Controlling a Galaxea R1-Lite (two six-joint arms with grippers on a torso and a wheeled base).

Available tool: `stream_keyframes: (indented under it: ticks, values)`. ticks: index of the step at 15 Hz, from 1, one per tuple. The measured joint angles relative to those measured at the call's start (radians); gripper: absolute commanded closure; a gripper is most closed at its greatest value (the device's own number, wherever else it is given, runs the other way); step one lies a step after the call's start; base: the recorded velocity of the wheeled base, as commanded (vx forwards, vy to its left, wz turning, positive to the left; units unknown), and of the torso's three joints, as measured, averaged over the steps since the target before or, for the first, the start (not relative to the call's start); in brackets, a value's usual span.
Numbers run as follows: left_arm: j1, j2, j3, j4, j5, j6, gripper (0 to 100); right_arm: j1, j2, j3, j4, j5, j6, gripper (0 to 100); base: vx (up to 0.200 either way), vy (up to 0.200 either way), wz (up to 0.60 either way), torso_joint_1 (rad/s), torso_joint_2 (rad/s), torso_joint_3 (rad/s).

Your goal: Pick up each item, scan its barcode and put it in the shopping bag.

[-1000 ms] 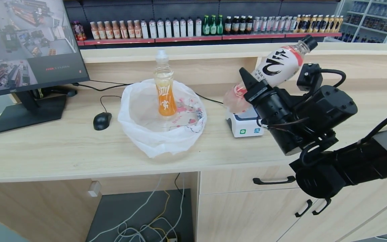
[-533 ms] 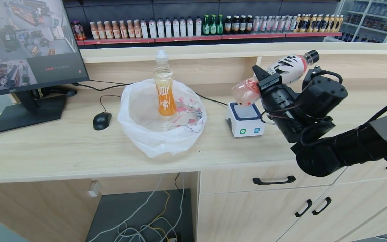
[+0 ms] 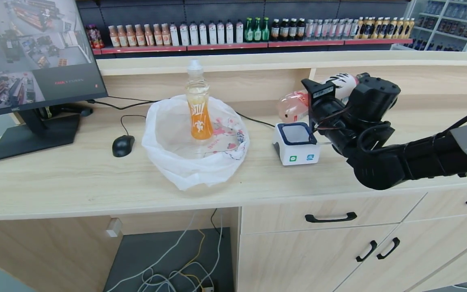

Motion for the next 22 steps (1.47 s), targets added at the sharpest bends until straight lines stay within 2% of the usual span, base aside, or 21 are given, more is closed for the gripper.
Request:
stream_keyframes:
  ticks: [5, 22]
  values:
    - [0.0, 0.0, 0.0, 0.0, 0.0, 0.0, 0, -0.024, 0.049, -0.006, 0.008, -0.005, 0.015, 100, 0.0, 0.0, 0.0, 0.0, 0.0, 0.0]
    - [0.0, 0.0, 0.0, 0.0, 0.0, 0.0, 0, -0.021, 0.089, -0.005, 0.0, -0.002, 0.017, 100, 0.0, 0.0, 0.0, 0.0, 0.0, 0.0]
